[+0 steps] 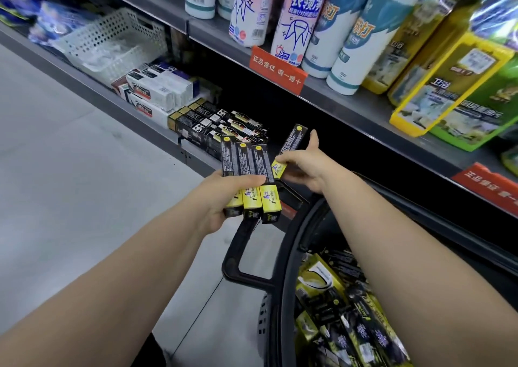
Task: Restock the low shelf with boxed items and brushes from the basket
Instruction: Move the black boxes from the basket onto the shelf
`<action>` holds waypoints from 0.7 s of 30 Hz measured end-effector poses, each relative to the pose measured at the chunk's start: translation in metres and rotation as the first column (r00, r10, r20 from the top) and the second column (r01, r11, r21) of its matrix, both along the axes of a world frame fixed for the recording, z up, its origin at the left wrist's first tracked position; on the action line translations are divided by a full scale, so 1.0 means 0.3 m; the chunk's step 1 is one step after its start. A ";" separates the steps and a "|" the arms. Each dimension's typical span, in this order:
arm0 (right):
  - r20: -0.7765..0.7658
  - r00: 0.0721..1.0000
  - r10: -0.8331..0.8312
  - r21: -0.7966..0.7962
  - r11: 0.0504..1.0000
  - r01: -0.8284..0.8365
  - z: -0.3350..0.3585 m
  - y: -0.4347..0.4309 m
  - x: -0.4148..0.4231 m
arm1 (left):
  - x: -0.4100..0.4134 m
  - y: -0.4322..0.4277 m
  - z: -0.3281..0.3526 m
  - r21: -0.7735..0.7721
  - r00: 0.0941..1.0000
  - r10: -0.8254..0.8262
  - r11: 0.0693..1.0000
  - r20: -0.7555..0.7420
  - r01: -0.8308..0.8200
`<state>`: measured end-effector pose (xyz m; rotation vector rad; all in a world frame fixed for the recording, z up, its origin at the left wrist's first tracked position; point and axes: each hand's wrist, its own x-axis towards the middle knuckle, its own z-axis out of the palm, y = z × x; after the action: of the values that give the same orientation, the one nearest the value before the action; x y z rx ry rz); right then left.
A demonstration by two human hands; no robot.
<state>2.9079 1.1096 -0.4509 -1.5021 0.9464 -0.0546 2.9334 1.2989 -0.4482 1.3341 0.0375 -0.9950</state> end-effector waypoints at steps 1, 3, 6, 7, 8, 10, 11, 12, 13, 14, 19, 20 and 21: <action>-0.013 1.000 0.019 -0.016 1.000 -0.019 -0.003 -0.013 -0.013 | -0.013 -0.010 0.000 0.001 1.000 -0.011 1.000 -0.005 0.011; -0.027 0.998 0.057 -0.038 0.998 -0.058 -0.010 -0.038 -0.028 | -0.035 -0.023 -0.006 0.005 0.998 -0.053 0.999 -0.017 0.053; -0.034 0.992 0.123 -0.083 0.989 -0.126 -0.022 -0.067 -0.024 | -0.041 -0.019 -0.028 -0.045 0.990 -0.106 0.994 -0.091 0.102; -0.040 0.991 0.128 -0.093 0.987 -0.131 -0.029 -0.074 -0.017 | -0.027 -0.016 -0.034 -0.056 0.991 -0.086 0.995 -0.105 0.081; -0.044 0.992 0.122 -0.105 0.986 -0.126 -0.038 -0.084 -0.008 | -0.003 -0.013 -0.039 -0.045 0.995 -0.031 0.999 -0.098 0.027; -0.068 0.991 0.116 -0.143 0.982 -0.125 -0.064 -0.103 0.019 | 0.070 -0.005 -0.058 0.042 0.995 0.103 0.994 0.007 -0.103; -0.093 0.988 0.125 -0.173 0.975 -0.140 -0.080 -0.111 0.036 | 0.107 0.000 -0.069 0.076 0.985 0.145 0.985 0.089 -0.152; -0.128 0.982 0.139 -0.223 0.961 -0.165 -0.096 -0.123 0.057 | 0.141 0.004 -0.080 0.097 0.972 0.176 0.977 0.154 -0.192; -0.171 0.973 0.154 -0.294 0.935 -0.200 -0.111 -0.138 0.083 | 0.170 0.005 -0.093 0.105 0.962 0.204 0.969 0.180 -0.225; -0.227 0.960 0.163 -0.372 0.897 -0.240 -0.125 -0.156 0.110 | 0.194 0.004 -0.106 0.099 0.957 0.234 0.962 0.173 -0.253; -0.461 0.886 0.048 -0.521 0.793 -0.314 -0.213 -0.251 0.242 | 0.249 -0.037 -0.164 0.075 0.954 0.272 0.956 0.126 -0.282; -0.468 0.884 0.017 -0.516 0.807 -0.289 -0.233 -0.261 0.259 | 0.256 -0.042 -0.172 0.081 0.954 0.269 0.956 0.135 -0.281; -0.475 0.880 0.001 -0.494 0.827 -0.268 -0.261 -0.267 0.274 | 0.266 -0.044 -0.181 0.091 0.951 0.273 0.953 0.144 -0.288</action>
<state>2.9902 1.0295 -0.5290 -2.1830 1.2624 0.1576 3.0132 1.2856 -0.5025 1.4470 0.1819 -0.6709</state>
